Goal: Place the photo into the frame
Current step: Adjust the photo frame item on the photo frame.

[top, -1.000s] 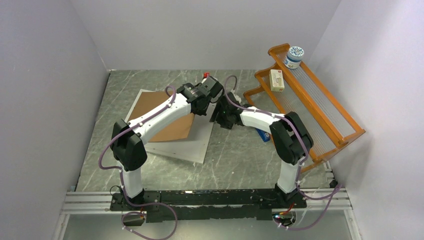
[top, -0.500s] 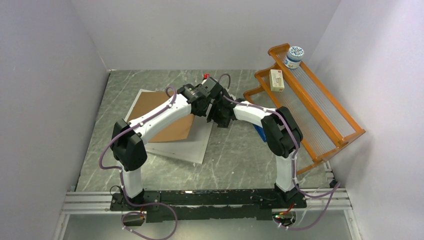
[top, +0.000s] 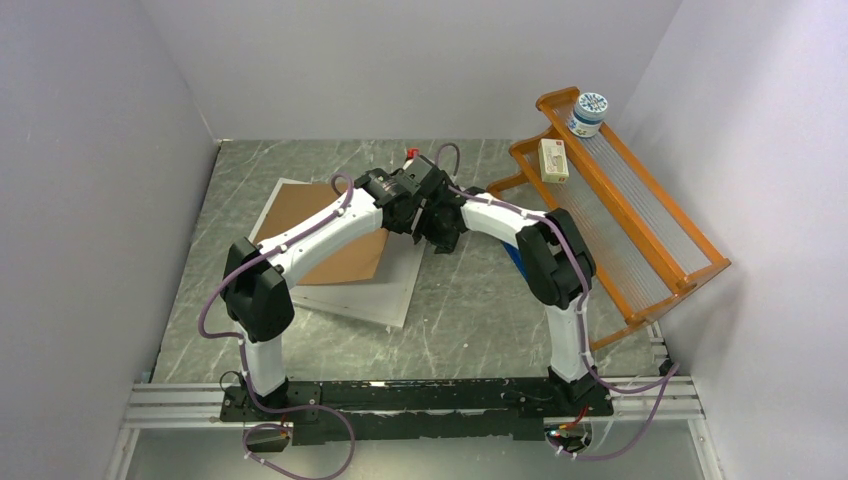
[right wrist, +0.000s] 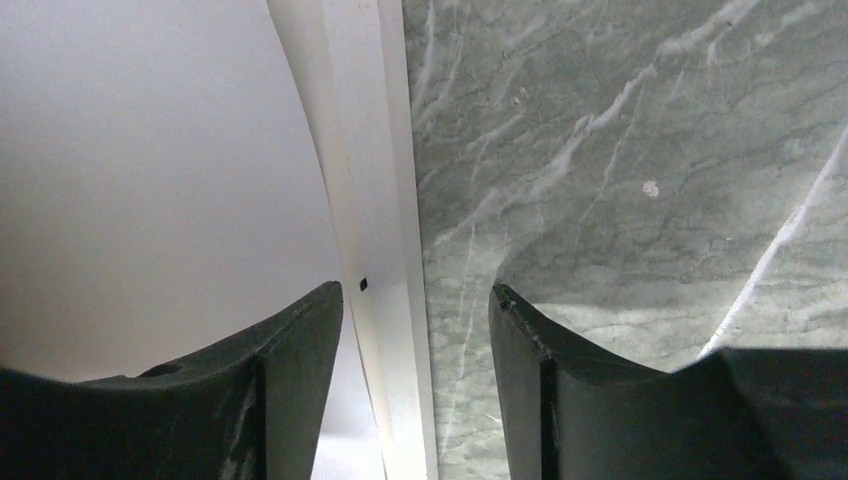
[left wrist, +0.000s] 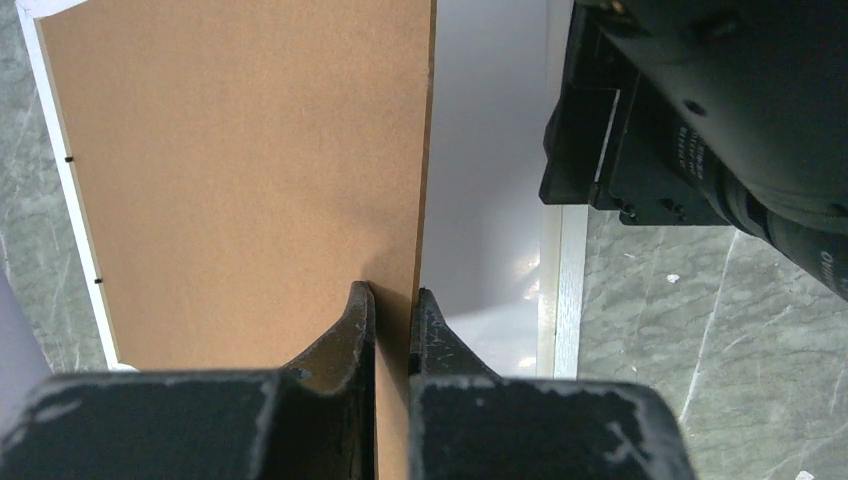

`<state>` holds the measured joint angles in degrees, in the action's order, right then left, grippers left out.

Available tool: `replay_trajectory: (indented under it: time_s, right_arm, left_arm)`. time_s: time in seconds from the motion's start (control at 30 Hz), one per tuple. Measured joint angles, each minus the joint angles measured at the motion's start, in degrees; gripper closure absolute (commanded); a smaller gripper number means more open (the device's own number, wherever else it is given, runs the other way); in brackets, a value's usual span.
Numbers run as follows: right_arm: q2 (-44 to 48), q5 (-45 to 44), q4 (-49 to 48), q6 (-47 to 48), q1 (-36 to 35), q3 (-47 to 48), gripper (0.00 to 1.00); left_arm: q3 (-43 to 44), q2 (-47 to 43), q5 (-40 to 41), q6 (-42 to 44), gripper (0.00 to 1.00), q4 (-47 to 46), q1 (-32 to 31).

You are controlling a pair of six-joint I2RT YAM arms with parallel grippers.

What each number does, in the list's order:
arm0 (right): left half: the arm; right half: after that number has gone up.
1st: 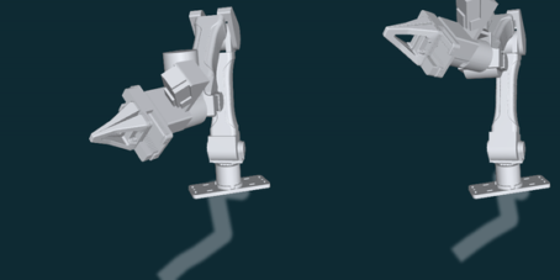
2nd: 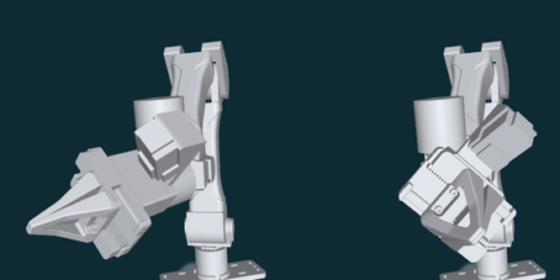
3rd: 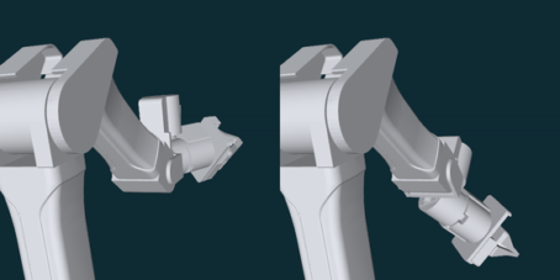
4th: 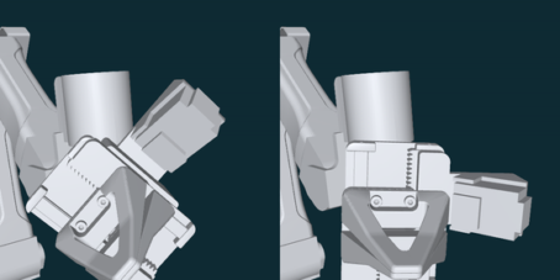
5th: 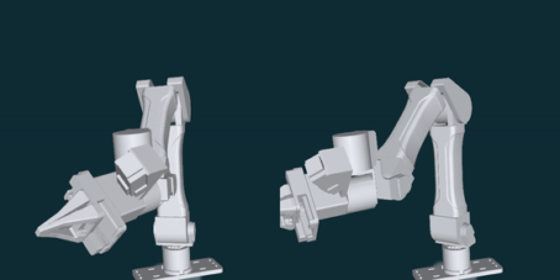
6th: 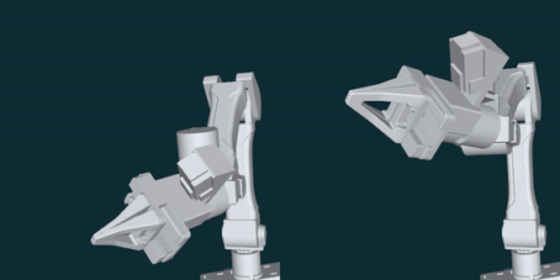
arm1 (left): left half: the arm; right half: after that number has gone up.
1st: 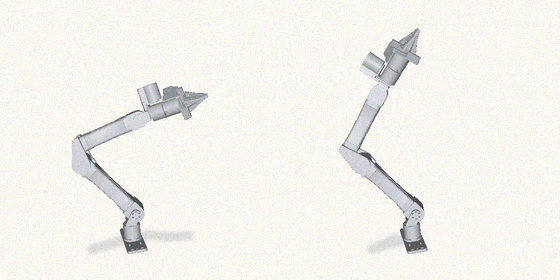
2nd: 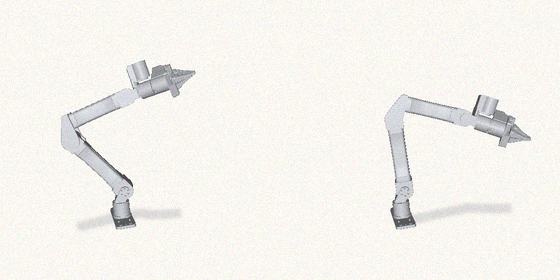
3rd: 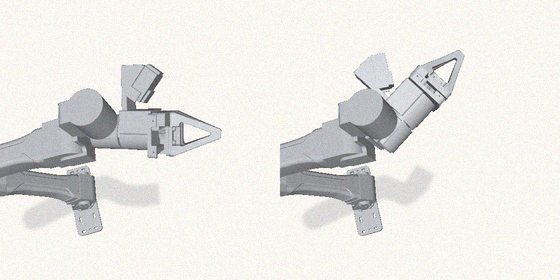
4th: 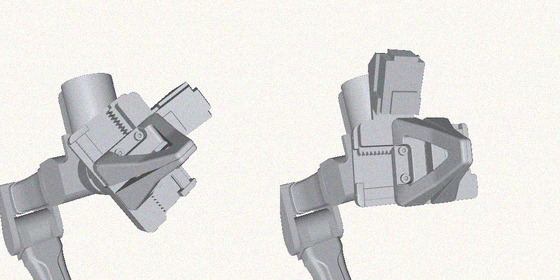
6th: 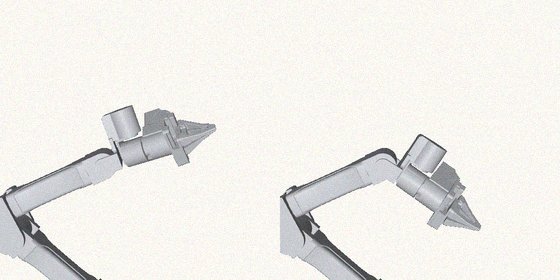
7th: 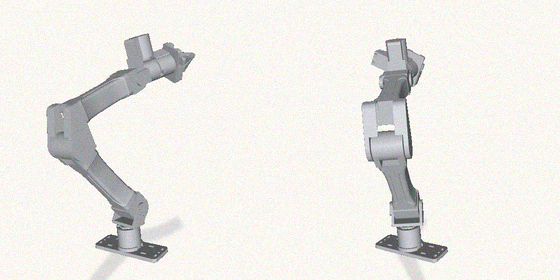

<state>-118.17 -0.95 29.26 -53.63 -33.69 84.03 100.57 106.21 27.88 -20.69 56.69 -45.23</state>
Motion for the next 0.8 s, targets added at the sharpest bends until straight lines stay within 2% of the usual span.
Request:
replay_trajectory:
  time_s: [0.13,0.2,0.4,0.8]
  right_arm:
    - [-1.66,0.00,2.23,0.04,0.04,3.02,0.38]
    - [-2.36,-0.02,3.23,0.04,0.15,4.24,0.41]
    - [-3.04,-0.07,4.87,0.00,0.57,5.18,0.56]
    - [-3.32,1.99,1.42,-0.85,0.83,4.33,0.99]
  left_arm:
    - [0.00,0.00,0.00,-0.02,0.98,0.00,0.07]
    - [-0.02,0.00,0.00,-0.04,0.97,0.00,0.15]
    - [-0.07,0.00,0.00,0.00,0.98,0.00,0.15]
    - [-0.37,0.00,-0.02,-0.02,0.97,-0.28,0.15]
